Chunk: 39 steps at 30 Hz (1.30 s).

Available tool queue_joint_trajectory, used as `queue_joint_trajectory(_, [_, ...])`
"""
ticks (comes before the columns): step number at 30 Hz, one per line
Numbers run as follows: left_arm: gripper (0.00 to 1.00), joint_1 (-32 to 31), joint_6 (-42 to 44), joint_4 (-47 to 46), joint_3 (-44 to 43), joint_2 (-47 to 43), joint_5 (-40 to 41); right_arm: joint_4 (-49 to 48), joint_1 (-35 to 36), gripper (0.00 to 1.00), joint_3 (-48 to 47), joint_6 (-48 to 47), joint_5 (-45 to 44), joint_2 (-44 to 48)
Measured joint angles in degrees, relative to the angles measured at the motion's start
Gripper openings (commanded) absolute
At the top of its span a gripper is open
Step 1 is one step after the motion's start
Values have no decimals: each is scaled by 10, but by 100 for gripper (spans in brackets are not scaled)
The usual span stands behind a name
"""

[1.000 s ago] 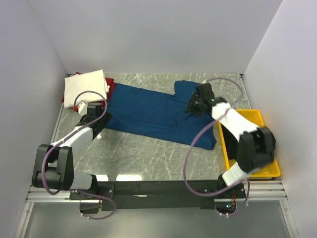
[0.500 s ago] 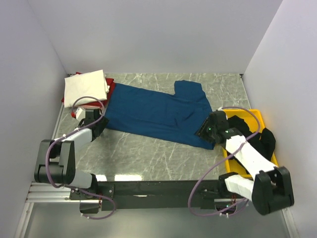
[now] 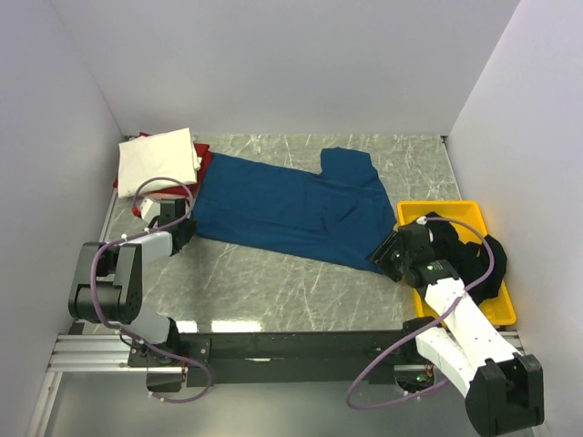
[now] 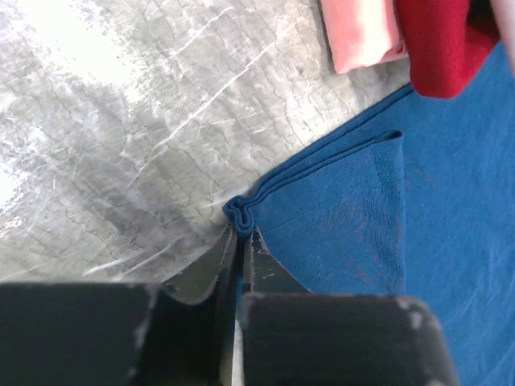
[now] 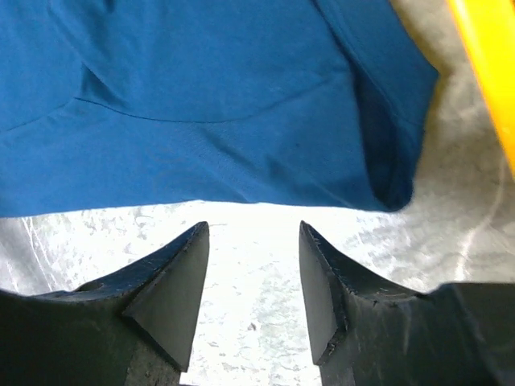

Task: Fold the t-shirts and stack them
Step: Fold the tshirt

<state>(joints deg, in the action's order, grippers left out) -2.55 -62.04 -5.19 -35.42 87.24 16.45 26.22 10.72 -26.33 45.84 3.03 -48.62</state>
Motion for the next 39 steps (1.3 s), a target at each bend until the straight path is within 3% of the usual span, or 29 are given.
queue_joint_trajectory(9, [1,0,-2,29,6,-23,16,16,-6,56,40,19,-2,40])
queue_joint_trajectory(22, [1,0,-1,46,25,-67,19,-47,-9,53,55,42,-41,-43])
queue_joint_trajectory(23, [1,0,-1,46,25,-67,19,-56,-9,50,55,43,-46,-52])
queue_joint_trajectory(27, [1,0,0,48,25,-67,19,-72,-10,0,54,42,-56,-88])
queue_joint_trajectory(32, [1,0,5,78,25,-81,19,-50,-10,0,47,44,-55,-69])
queue_joint_trajectory(39, [1,0,10,143,23,-150,32,73,-10,0,6,45,-29,104])
